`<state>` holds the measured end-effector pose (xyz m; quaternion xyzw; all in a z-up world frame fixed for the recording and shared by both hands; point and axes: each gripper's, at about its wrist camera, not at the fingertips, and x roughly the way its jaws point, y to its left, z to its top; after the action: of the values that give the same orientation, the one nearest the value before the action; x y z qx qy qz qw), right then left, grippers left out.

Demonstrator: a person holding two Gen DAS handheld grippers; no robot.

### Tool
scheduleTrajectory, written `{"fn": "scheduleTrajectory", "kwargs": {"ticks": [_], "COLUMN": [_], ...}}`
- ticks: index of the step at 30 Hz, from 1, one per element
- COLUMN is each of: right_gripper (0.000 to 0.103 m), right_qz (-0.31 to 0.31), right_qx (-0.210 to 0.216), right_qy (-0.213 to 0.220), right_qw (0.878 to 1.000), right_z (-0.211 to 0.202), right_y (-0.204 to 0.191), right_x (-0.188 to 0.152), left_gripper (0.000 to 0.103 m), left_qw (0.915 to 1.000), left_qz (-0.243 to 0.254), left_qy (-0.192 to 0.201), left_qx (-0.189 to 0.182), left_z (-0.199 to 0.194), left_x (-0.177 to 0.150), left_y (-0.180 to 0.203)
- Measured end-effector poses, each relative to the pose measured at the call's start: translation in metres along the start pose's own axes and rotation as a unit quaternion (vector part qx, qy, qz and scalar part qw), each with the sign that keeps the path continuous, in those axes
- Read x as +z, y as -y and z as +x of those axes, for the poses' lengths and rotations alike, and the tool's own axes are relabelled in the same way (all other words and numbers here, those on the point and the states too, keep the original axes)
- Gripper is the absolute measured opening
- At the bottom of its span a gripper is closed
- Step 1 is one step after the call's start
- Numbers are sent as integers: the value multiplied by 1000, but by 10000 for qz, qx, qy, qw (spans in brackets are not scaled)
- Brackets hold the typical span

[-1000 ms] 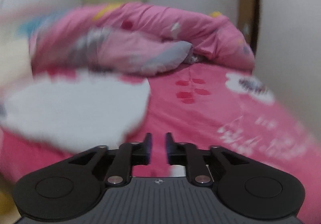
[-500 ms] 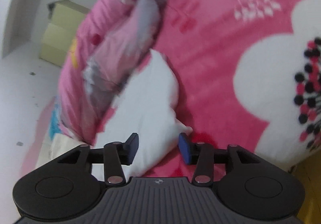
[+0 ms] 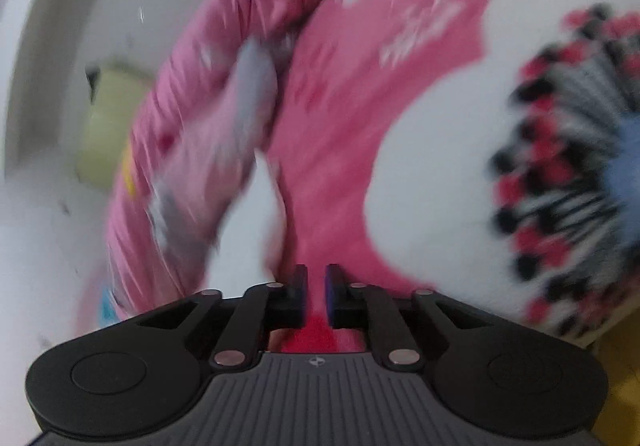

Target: Fold clothes

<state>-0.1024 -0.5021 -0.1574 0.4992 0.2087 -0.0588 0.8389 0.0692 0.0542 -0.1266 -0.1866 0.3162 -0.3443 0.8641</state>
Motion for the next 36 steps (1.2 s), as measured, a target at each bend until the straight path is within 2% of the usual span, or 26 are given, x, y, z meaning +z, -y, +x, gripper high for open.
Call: {"fn": "scheduleTrajectory", "kwargs": {"ticks": [1, 3, 4, 6, 7, 8, 10, 11, 12, 13, 15, 17, 21, 23, 25, 29, 32, 36], "right_gripper": [21, 21, 21, 21, 21, 21, 20, 20, 19, 18, 17, 16, 0, 0, 0, 0, 0, 0], "right_qz": [94, -295, -557, -1585, -2193, -2850, -4071, -4574, -4886, -5027, -5242, -5034, -3670, -2983, -2915, -2835, -3367, -3899], "right_qx": [2, 51, 128, 227, 183, 82, -31, -48, 14, 27, -300, -666, -871, -961, -1248, -1320, -988, -452], "right_qy": [154, 345, 263, -135, -388, -603, -895, -1035, -1232, -1414, -1520, -1379, -896, -633, -366, 34, 83, -391], "right_qw": [9998, 9990, 9980, 9870, 9747, 9566, 9090, 8832, 8638, 8528, 8374, 8504, 9218, 9475, 9477, 9498, 9364, 9189], "right_z": [-7, -16, -14, 3, 17, 32, 58, 70, 82, 91, 100, 97, 60, 42, 38, 24, 20, 46], "right_y": [4, -18, -33, -78, -102, -124, -157, -171, -180, -184, -183, -168, -114, -88, -87, -107, -144, -182], "right_x": [1, -4, -8, -27, -41, -59, -99, -117, -133, -143, -151, -136, -80, -54, -49, -52, -74, -111], "left_gripper": [20, 19, 20, 20, 20, 20, 20, 20, 20, 20, 20, 20, 20, 20, 20, 20, 22, 26], "left_qw": [10000, 10000, 10000, 10000, 10000, 10000, 10000, 10000, 10000, 10000, 10000, 10000, 9998, 9998, 9999, 9992, 9971, 9936], "left_qz": [-10, -6, -3, 2, 3, 4, -6, -16, -26, -36, -54, -58, -156, -174, -138, 155, 498, 1010], "left_qy": [3, 9, 12, 17, 20, 22, 21, 19, 16, 13, 8, -10, -39, -46, -43, 168, 407, 394], "left_qx": [-6, -3, -1, 12, 18, 25, 42, 51, 59, 57, 52, 18, -66, -64, -27, 326, 413, 331], "left_z": [0, 0, 0, 0, 0, 0, 0, 0, 1, 0, 0, -1, -2, -2, -2, -16, -29, -23], "left_x": [0, 0, 0, 0, -1, -1, -1, -1, -1, 0, 0, 0, 1, 1, 1, 3, 5, 9], "left_y": [0, 0, 1, 1, 1, 1, 1, 1, 1, 1, 0, -1, -6, -6, -4, 10, 29, 58]}}
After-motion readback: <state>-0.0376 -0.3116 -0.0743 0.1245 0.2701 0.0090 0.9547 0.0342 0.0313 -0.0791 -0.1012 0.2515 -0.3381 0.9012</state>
